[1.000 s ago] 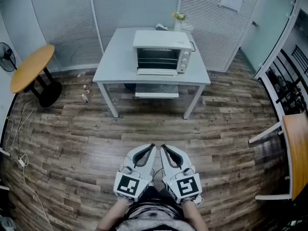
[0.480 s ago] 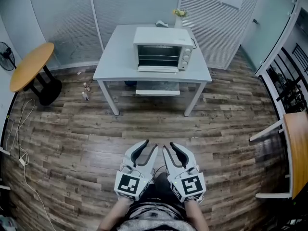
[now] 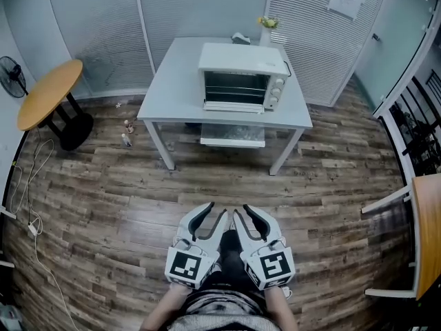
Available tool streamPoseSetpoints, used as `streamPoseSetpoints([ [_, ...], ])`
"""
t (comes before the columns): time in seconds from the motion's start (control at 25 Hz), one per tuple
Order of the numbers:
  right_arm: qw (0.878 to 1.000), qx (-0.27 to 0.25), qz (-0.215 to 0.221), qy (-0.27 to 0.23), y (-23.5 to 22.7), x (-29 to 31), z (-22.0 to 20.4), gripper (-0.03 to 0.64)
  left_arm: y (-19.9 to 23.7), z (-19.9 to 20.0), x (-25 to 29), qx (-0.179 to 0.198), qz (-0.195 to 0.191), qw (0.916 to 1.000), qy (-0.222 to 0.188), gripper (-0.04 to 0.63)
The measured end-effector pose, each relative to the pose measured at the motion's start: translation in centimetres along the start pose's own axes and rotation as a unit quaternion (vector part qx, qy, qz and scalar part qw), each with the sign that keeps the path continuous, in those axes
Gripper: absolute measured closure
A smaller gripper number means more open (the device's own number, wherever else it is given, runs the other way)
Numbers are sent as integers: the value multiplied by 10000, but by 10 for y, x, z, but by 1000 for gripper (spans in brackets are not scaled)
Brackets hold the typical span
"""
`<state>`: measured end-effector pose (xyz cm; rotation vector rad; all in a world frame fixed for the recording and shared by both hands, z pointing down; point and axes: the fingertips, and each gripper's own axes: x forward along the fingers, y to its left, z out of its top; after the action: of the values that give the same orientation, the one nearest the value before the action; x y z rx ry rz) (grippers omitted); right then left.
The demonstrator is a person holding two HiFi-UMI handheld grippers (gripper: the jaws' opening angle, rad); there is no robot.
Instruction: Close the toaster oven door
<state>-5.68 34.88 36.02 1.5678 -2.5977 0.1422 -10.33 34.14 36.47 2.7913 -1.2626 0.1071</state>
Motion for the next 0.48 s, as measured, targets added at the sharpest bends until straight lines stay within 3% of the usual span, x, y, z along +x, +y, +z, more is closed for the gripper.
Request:
streamPoseSetpoints([
  [0.2, 10000, 23, 62, -3, -28, 40, 10, 528, 30, 9, 37, -243, 144, 9996, 35, 480],
  [0.32, 9999, 35, 124, 11, -48, 66, 14, 528, 50, 10, 66, 9, 165, 9998, 93, 480],
  [0.48, 9996, 26, 262, 98, -76, 105, 20, 529, 73, 10, 104, 40, 218, 9996, 153, 480],
])
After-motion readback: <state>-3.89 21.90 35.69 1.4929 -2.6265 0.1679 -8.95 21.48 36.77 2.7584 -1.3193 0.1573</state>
